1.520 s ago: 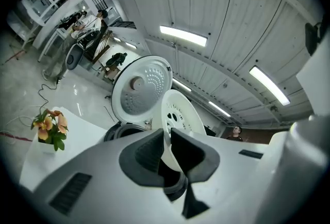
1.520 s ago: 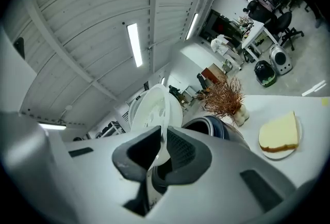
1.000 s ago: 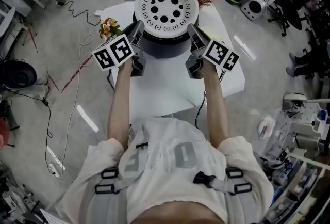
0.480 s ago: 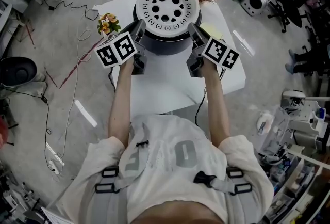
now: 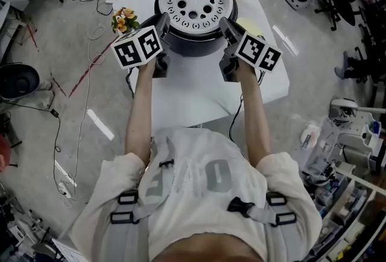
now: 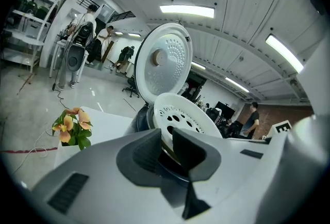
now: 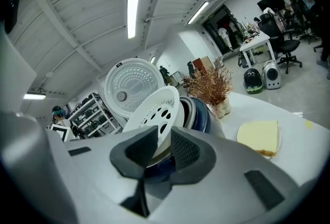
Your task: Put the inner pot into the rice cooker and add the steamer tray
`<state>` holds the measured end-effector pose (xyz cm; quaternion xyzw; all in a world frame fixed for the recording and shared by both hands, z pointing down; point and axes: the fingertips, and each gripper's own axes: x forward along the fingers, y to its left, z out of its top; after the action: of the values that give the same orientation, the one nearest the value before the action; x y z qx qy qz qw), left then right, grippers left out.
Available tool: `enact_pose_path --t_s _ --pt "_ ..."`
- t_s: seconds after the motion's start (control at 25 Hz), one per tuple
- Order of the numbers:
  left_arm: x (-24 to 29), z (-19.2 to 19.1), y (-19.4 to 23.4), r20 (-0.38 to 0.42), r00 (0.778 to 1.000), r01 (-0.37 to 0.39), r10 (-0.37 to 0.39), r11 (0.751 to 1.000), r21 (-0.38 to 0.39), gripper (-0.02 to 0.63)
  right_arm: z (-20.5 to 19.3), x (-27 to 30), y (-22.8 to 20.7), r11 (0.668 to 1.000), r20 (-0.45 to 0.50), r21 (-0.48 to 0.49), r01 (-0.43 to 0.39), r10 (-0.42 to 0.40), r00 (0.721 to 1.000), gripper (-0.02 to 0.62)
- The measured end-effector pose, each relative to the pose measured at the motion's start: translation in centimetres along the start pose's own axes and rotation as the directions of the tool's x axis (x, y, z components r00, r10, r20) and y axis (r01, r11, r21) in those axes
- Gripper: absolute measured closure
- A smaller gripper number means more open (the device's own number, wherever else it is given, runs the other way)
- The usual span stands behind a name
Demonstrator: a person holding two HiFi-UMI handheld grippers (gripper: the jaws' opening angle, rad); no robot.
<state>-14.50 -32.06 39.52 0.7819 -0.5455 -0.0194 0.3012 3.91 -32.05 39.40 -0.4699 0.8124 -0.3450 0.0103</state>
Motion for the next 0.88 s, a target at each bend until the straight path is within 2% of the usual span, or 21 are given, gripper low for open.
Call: enact_pose_path --t_s 0.2,0.36,0.44,0.52,0.88 --pt "-0.1 -0.1 0.0 -0.003 0.999 -0.042 0.043 0.997 0.059 0.555 0.0 -0.5 -0.3 0.994 -0.011 -0.095 0.058 -0.060 0.998 0.485" --pt "-0.2 -0.2 -0.4 -0.005 0.999 -0.048 0.049 0.996 0.072 0.554 -0.1 -0.7 -0.5 0.979 -0.010 -0.173 0.108 -0.112 0.994 0.491" --pt "-0.3 -0.2 -0.3 -0.006 0.999 -0.051 0.052 0.996 0.067 0.555 -0.2 -0.7 -0.7 0.966 -0.006 -0.216 0.145 -0.149 0.989 0.525" --pt "-0.2 -0.3 -0.1 -0.006 0.999 -0.052 0.053 0.996 0.068 0.554 -0.3 -0.7 -1.0 0.951 -0.004 -0.254 0.178 -0.185 0.983 0.531" --pt "-0.3 -0.3 -0.1 -0.004 0.999 -0.049 0.049 0.997 0.058 0.554 -0.1 -0.9 -1.0 0.948 0.011 -0.259 0.185 -0.189 0.982 0.523"
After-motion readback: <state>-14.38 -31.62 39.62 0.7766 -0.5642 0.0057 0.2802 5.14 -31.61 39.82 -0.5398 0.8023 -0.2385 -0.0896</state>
